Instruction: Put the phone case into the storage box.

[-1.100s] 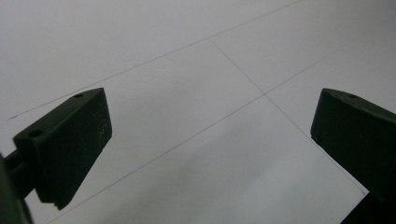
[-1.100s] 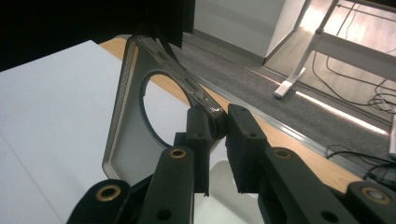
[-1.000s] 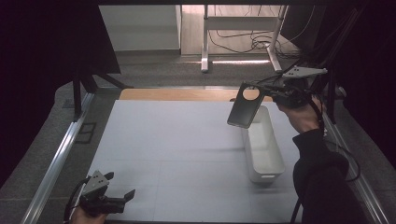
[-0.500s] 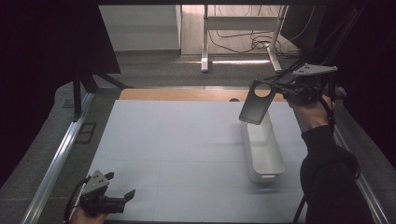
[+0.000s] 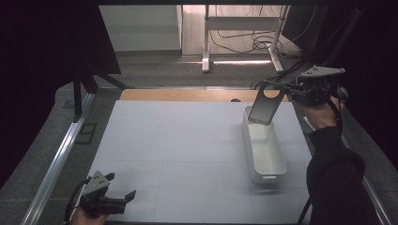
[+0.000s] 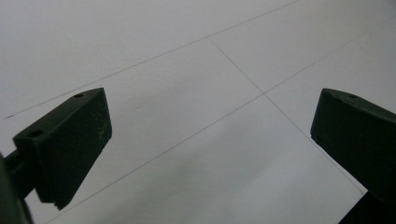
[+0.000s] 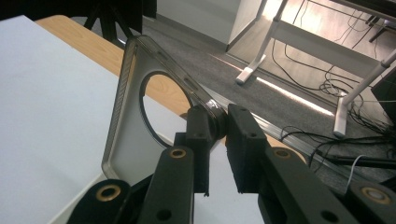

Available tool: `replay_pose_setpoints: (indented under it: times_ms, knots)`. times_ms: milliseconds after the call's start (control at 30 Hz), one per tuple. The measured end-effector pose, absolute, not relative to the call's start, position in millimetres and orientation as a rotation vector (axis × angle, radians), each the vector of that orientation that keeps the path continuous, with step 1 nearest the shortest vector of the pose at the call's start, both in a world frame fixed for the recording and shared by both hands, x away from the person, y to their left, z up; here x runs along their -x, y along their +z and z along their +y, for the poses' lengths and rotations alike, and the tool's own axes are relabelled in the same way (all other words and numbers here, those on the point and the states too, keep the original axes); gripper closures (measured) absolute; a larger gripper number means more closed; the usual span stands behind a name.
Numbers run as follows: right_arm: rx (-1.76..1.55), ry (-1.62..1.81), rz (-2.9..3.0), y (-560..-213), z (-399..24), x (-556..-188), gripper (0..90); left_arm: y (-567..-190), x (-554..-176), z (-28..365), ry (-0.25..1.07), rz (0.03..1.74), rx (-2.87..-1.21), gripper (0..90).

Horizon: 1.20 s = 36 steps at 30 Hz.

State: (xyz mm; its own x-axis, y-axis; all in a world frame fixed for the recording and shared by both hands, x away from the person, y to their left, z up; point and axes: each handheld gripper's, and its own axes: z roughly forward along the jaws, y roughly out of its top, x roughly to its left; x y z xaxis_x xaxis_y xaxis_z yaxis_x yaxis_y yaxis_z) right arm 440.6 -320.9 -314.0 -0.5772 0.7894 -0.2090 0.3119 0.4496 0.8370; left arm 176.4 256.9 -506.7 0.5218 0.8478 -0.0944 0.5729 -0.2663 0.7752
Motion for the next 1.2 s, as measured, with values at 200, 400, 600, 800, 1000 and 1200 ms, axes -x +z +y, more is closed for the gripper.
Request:
replay_pose_setpoints:
  times_ms: [200,400,600,800,1000,1200]
  knots:
    - [-0.900,1.019,2.123,-321,-319,-447,78.4,-507,-176,257,0.436,1.157,-1.970,0.0]
    - [-0.881,1.004,2.130,-330,-317,-457,78.4,-507,-177,256,0.438,1.158,-1.973,0.0]
    - [-0.864,1.008,2.141,-341,-317,-465,78.4,-507,-177,256,0.440,1.160,-1.977,0.0]
    - [-0.846,0.997,2.159,-353,-317,-472,78.4,-506,-176,257,0.440,1.158,-1.968,0.0]
    - [-0.817,0.986,2.164,-361,-315,-476,78.4,-506,-176,257,0.435,1.157,-1.969,0.0]
    - [-0.776,0.977,2.176,-368,-310,-481,78.4,-506,-176,257,0.435,1.157,-1.965,0.0]
